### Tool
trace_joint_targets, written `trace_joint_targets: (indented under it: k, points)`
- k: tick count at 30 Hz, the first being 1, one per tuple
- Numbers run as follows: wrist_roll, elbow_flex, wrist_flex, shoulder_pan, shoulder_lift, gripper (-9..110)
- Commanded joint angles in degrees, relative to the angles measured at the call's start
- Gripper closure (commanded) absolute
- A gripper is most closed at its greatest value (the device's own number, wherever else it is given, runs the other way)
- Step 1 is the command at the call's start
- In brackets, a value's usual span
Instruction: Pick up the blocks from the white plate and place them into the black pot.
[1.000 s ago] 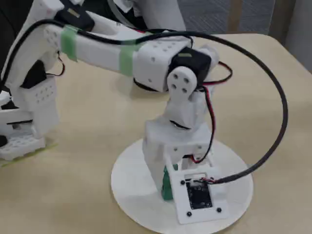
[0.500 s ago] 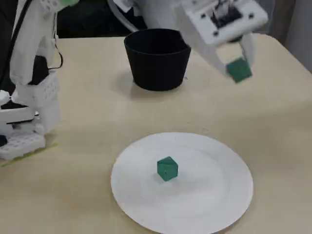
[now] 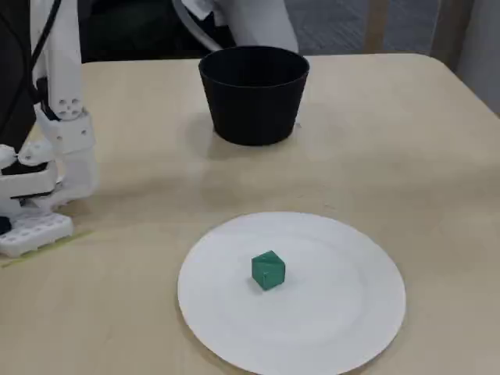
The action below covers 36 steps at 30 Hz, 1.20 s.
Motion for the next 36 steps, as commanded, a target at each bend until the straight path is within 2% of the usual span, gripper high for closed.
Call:
trace_joint_targets:
  k: [1,4,6,18,33,34,36]
  points:
    - [2.4,20.0,-13.0,-3.3,14.3,104]
    - [4.9,42.7,-25.6,-3.1,28.3,104]
    - [4.0,46.9,-26.1,-2.9,29.3,104]
    - [-3.0,47.8,-28.2,-3.4,17.3,104]
    - [-3.3,52.2,-29.1,-5.7,12.0,104]
    - [-3.7,52.2,-28.7,-5.9,12.1,97]
    - [-4.9,52.2,-27.9,-6.2,12.2,76]
